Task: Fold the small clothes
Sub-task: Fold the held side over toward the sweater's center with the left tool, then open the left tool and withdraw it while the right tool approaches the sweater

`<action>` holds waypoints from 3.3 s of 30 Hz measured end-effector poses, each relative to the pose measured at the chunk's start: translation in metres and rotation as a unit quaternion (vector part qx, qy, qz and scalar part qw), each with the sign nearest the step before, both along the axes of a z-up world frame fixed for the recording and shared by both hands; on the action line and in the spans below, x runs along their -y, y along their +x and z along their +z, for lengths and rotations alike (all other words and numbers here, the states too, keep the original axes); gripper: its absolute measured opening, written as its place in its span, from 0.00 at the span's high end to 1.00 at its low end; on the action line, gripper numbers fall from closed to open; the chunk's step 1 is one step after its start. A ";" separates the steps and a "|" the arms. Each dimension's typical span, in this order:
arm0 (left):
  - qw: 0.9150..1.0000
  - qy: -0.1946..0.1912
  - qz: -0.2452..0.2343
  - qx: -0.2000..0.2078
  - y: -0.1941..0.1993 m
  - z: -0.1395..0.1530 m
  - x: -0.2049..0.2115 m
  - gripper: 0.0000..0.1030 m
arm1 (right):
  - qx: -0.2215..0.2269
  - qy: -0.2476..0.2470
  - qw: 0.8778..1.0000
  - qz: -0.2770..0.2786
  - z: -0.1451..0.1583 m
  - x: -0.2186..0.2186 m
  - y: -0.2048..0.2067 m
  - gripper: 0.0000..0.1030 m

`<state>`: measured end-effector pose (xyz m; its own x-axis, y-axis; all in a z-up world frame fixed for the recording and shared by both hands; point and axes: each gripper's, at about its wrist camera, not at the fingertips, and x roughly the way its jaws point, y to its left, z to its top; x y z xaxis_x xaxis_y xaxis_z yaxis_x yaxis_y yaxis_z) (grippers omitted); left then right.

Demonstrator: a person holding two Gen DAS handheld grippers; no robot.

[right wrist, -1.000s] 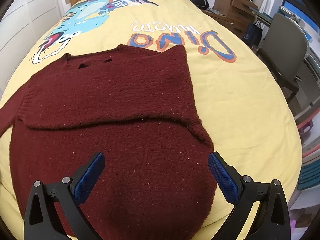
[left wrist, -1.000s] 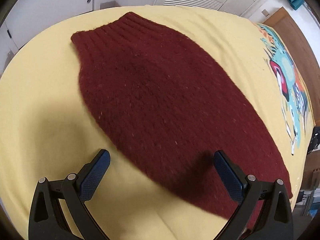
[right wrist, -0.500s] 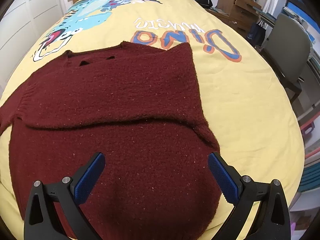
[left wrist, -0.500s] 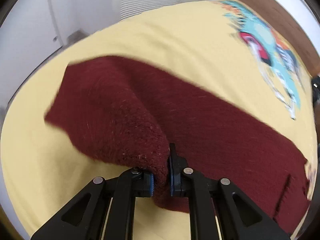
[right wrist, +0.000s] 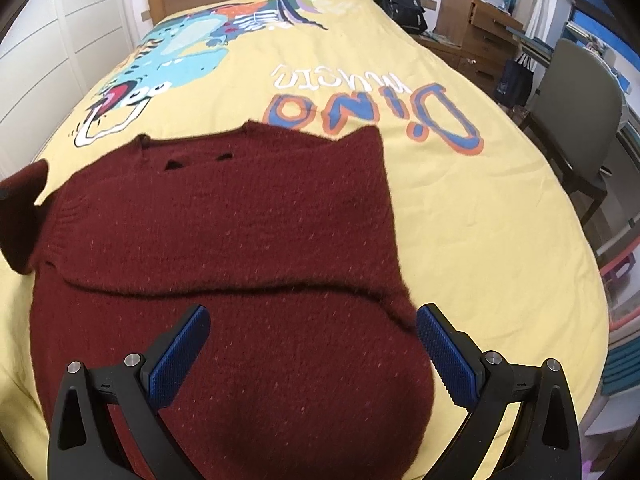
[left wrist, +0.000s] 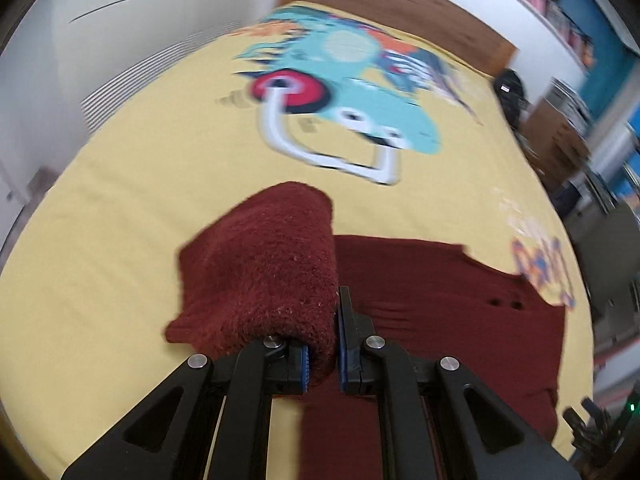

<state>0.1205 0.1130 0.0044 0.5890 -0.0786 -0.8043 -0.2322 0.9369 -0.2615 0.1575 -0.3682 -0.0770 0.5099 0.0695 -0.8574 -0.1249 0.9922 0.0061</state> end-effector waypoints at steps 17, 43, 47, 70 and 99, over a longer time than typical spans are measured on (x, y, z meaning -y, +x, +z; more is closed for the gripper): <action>0.988 0.011 -0.153 -0.021 0.092 -0.046 0.200 0.93 | -0.004 0.006 1.000 -0.017 0.001 0.028 0.016 0.01; 0.977 0.010 -0.170 -0.132 0.092 -0.123 0.204 0.37 | -0.042 0.018 0.999 -0.026 -0.026 0.029 0.005 0.01; 0.972 0.033 -0.193 -0.129 0.089 -0.120 0.215 0.17 | -0.044 0.022 0.998 -0.029 -0.027 0.031 0.001 0.01; 0.978 0.061 -0.114 -0.164 0.017 -0.120 0.087 0.01 | -0.053 0.019 0.998 -0.010 -0.029 0.013 -0.003 0.01; 0.983 0.045 -0.120 -0.130 0.041 -0.149 0.041 0.58 | -0.036 0.009 0.977 0.208 0.008 -0.230 0.068 0.01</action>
<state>0.1616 0.0719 -0.1449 0.3360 -0.1124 -0.9351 -0.0500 0.9893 -0.1369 0.2251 -0.1381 -0.0694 0.3723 0.2737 -0.8868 -0.5164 0.8550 0.0471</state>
